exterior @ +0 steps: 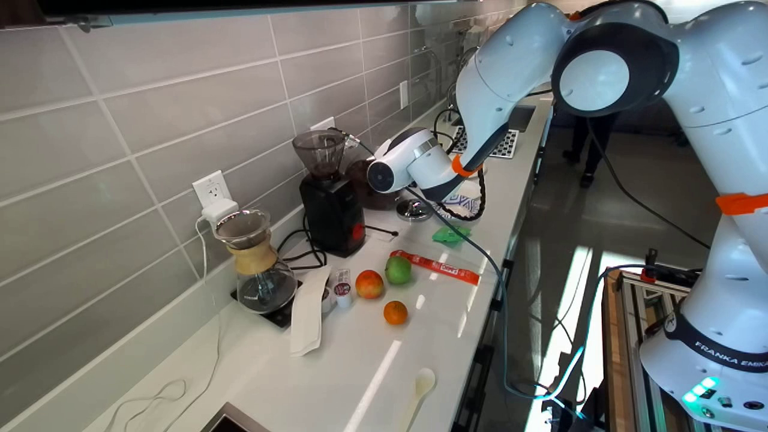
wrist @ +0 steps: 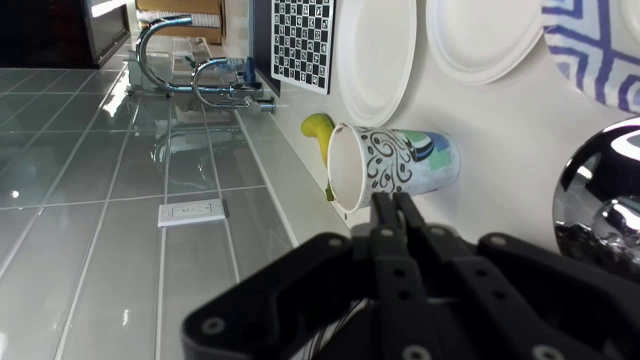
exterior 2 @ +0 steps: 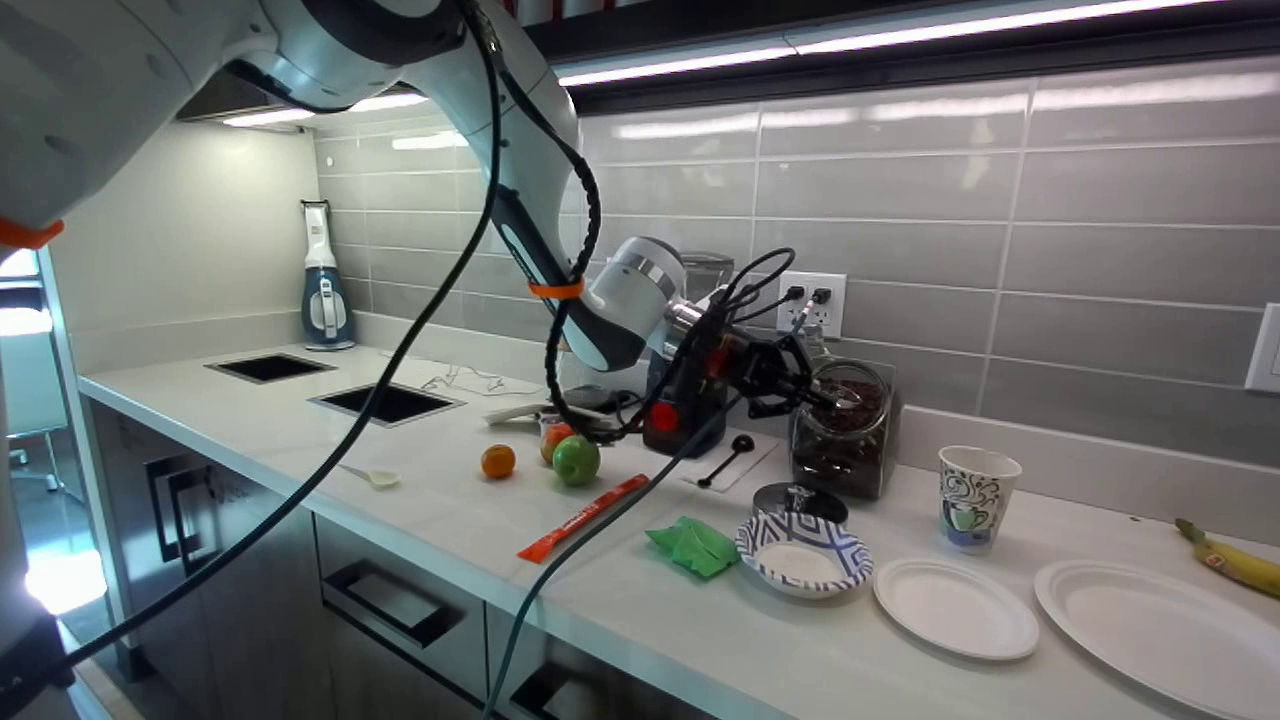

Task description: Pick up the spoon and scoop some of the contents in the jar and pour them in the bowl

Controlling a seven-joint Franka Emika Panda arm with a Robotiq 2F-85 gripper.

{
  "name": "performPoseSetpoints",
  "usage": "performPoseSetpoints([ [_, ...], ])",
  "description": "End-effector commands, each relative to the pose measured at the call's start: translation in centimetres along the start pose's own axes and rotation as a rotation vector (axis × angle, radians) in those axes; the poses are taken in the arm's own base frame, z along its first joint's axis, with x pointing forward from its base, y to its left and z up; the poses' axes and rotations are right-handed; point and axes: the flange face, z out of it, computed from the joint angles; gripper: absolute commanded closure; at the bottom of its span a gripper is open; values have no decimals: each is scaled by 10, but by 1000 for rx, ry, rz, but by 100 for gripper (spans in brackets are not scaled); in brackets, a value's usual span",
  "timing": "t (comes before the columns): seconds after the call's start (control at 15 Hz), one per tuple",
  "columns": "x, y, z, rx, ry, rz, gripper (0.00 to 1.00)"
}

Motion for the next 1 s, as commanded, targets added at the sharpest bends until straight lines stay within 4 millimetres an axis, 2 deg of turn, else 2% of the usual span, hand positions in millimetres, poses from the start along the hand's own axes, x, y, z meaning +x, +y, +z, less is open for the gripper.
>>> performPoseSetpoints([
  [0.0,-24,3,-10,-19,-33,-10,99],
  [0.4,-56,6,-22,-35,-124,-1,99],
  [0.93,-99,-3,-36,-21,-258,42,99],
])
